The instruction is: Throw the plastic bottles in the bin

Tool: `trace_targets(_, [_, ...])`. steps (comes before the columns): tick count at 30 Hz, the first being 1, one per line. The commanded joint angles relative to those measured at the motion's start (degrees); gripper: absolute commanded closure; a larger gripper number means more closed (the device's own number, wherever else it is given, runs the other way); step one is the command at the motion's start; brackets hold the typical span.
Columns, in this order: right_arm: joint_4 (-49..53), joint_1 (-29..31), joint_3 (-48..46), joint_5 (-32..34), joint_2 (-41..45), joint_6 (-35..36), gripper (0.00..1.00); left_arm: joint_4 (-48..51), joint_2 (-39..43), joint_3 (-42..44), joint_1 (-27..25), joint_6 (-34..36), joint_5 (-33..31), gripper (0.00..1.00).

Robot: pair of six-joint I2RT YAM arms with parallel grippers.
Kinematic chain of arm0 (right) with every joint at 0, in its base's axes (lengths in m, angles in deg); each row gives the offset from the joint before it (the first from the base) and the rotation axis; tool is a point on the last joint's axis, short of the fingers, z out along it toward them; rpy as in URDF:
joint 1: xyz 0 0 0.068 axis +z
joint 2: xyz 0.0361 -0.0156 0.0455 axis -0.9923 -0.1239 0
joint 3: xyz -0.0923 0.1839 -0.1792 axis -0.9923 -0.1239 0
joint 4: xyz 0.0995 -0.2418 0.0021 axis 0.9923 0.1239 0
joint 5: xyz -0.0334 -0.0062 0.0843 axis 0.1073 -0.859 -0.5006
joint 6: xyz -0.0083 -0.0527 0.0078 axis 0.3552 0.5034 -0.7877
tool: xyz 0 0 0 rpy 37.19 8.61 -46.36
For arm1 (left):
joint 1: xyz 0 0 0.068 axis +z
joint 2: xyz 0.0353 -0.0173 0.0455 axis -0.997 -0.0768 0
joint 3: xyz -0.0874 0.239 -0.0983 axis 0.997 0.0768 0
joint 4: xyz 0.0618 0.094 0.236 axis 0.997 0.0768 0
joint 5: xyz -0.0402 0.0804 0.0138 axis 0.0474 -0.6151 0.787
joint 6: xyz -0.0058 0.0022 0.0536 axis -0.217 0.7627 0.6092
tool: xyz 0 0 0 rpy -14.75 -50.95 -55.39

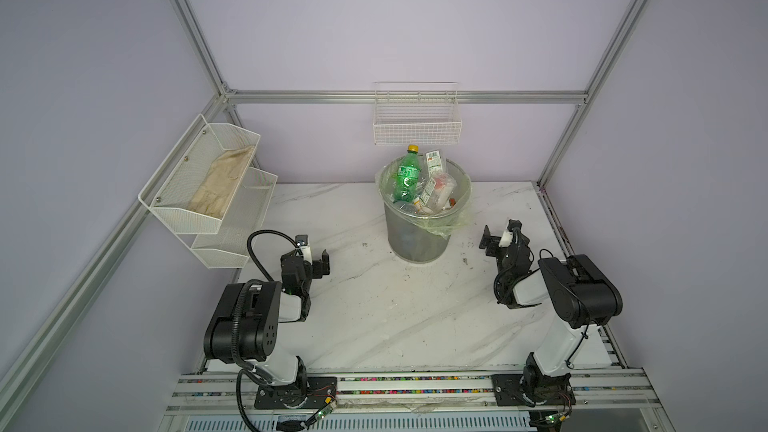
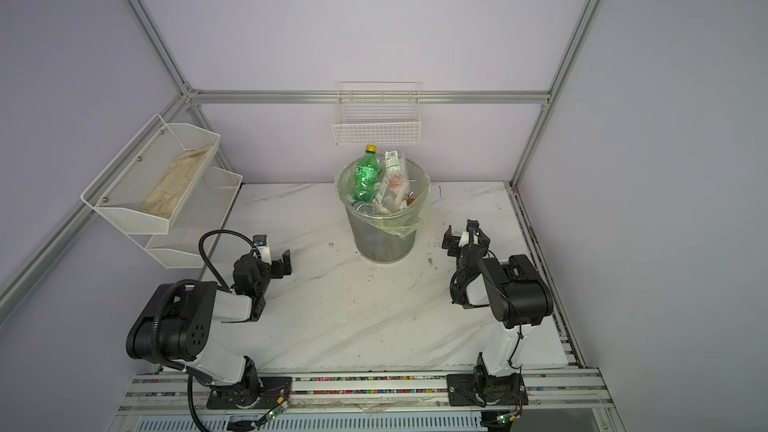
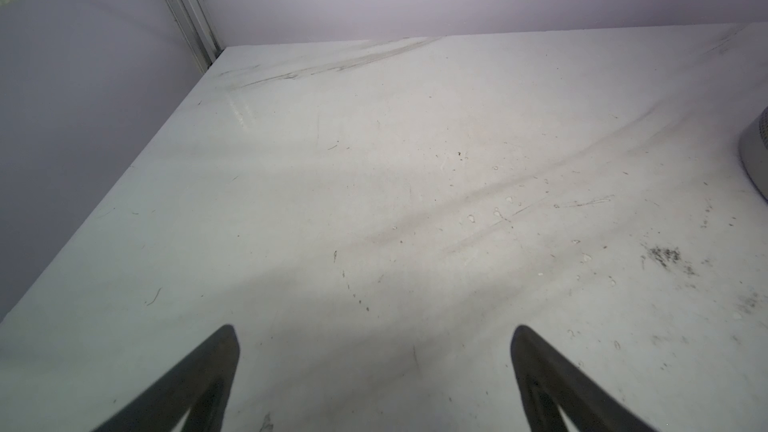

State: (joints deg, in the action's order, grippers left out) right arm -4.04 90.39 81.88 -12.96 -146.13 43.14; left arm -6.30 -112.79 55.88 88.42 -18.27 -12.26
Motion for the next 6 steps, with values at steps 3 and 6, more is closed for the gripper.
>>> trace_targets(3, [-0.61, -0.20, 0.39, -0.03, 1.17, 0.43, 0.03, -2.58, 0.38, -3.03, 0.05, -1.65, 0.05, 0.00])
trace_targets(6, [-0.68, -0.14, 0.35, -0.11, 1.17, 0.48, 0.03, -3.05, 0.79, -2.62, 0.21, -1.44, 0.50, 0.00])
